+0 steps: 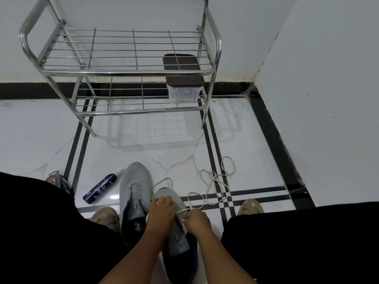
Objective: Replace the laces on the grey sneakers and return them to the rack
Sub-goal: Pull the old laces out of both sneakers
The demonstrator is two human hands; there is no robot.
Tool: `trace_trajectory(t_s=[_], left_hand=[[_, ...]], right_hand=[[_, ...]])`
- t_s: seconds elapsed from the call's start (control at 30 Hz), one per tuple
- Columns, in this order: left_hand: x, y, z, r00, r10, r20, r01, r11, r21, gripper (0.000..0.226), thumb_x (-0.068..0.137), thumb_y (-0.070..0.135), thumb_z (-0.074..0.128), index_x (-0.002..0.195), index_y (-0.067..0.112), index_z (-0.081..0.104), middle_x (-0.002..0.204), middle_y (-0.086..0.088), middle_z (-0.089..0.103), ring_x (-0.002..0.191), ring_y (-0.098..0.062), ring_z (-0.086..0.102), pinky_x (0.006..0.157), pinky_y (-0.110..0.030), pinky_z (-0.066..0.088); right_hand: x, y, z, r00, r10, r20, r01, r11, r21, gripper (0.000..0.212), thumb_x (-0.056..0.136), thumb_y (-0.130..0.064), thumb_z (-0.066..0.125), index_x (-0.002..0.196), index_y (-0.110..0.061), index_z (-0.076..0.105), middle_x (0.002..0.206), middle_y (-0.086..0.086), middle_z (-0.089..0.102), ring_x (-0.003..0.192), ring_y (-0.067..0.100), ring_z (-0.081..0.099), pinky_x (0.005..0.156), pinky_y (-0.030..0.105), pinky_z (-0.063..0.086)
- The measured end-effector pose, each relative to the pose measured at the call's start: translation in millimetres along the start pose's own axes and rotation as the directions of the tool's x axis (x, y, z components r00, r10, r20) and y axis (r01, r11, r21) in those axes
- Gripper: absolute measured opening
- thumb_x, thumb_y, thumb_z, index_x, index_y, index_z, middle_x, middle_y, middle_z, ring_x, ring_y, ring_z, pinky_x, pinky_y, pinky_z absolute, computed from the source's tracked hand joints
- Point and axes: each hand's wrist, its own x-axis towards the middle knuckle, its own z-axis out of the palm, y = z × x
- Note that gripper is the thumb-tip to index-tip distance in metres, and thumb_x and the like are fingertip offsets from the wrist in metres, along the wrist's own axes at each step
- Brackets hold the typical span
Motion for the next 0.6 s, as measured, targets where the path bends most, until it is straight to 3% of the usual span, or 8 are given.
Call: trace_trajectory(t_s=[0.1,0.17,0.23,0.3,0.37,0.4,0.5,0.6], left_hand=[[-1,3,-10,0.991,-0.131,-0.022,0.128,0.987,-0.101,0.027,0.057,0.015,0.08,0.077,0.017,0.061,0.081,-0.003,0.057,0.075,-0.024,0.06,0.068,-0.036,0.047],[9,1,-22,0.914,-0.403,-0.041,0.363,0.859,-0.361,0.003,0.087,0.013,0.055,0.09,0.014,0.055,0.093,-0.005,0.056,0.089,-0.025,0.059,0.075,-0.037,0.045],[26,-11,-44,0.673,-0.737,0.065,0.481,0.369,-0.795,0.011,0.096,0.01,0.042,0.09,0.009,0.051,0.089,-0.01,0.058,0.082,-0.028,0.058,0.07,-0.036,0.046],[42,-33,-74,0.442,-0.853,0.278,0.239,-0.187,-0.953,0.023,0.093,0.0,0.035,0.086,0.004,0.056,0.082,-0.012,0.059,0.072,-0.025,0.057,0.067,-0.034,0.046],[46,-46,-95,0.426,-0.815,0.393,0.017,-0.426,-0.904,0.027,0.089,-0.005,0.031,0.076,0.006,0.052,0.071,-0.008,0.053,0.057,-0.019,0.05,0.056,-0.031,0.045],[46,-48,-98,0.472,-0.806,0.357,0.104,-0.351,-0.931,0.024,0.089,-0.003,0.033,0.076,0.007,0.05,0.067,-0.007,0.051,0.053,-0.018,0.046,0.05,-0.029,0.041],[39,-29,-82,0.778,-0.597,0.198,0.505,0.405,-0.762,0.017,0.094,0.022,0.048,0.084,0.011,0.056,0.069,-0.006,0.057,0.062,-0.022,0.055,0.053,-0.025,0.04],[23,-4,-45,0.921,-0.278,0.274,0.355,0.888,-0.293,0.014,0.093,0.027,0.047,0.096,0.022,0.059,0.096,-0.002,0.065,0.09,-0.022,0.062,0.07,-0.028,0.046]], right_hand=[[3,-1,-2,1.0,0.028,-0.007,-0.028,0.999,0.034,0.032,0.086,-0.022,0.052,0.113,-0.02,0.07,0.119,0.008,0.065,0.112,0.028,0.06,0.085,0.027,0.047],[5,-1,-6,0.998,0.057,-0.024,-0.056,0.997,0.056,0.033,0.087,-0.018,0.05,0.115,-0.018,0.069,0.12,0.008,0.065,0.11,0.028,0.061,0.082,0.026,0.048],[7,1,-9,0.995,0.096,-0.032,-0.093,0.992,0.09,0.033,0.088,-0.017,0.049,0.113,-0.018,0.069,0.117,0.008,0.066,0.106,0.028,0.063,0.076,0.025,0.046],[7,4,-10,0.991,0.132,-0.031,-0.128,0.985,0.115,0.032,0.089,-0.018,0.047,0.113,-0.016,0.068,0.115,0.009,0.066,0.104,0.028,0.063,0.074,0.025,0.046],[7,5,-9,0.989,0.144,-0.014,-0.141,0.982,0.127,0.033,0.087,-0.019,0.047,0.113,-0.016,0.067,0.115,0.009,0.066,0.105,0.028,0.063,0.074,0.025,0.046],[7,3,-8,0.99,0.143,-0.008,-0.141,0.982,0.124,0.034,0.086,-0.018,0.047,0.114,-0.016,0.067,0.116,0.009,0.065,0.106,0.028,0.063,0.075,0.025,0.046],[7,1,-6,0.99,0.139,-0.023,-0.136,0.985,0.102,0.034,0.087,-0.017,0.047,0.115,-0.015,0.066,0.119,0.01,0.064,0.108,0.029,0.061,0.077,0.027,0.045],[8,0,-5,0.993,0.111,-0.031,-0.109,0.992,0.063,0.032,0.087,-0.015,0.048,0.113,-0.012,0.067,0.117,0.011,0.064,0.108,0.029,0.062,0.077,0.027,0.046]])
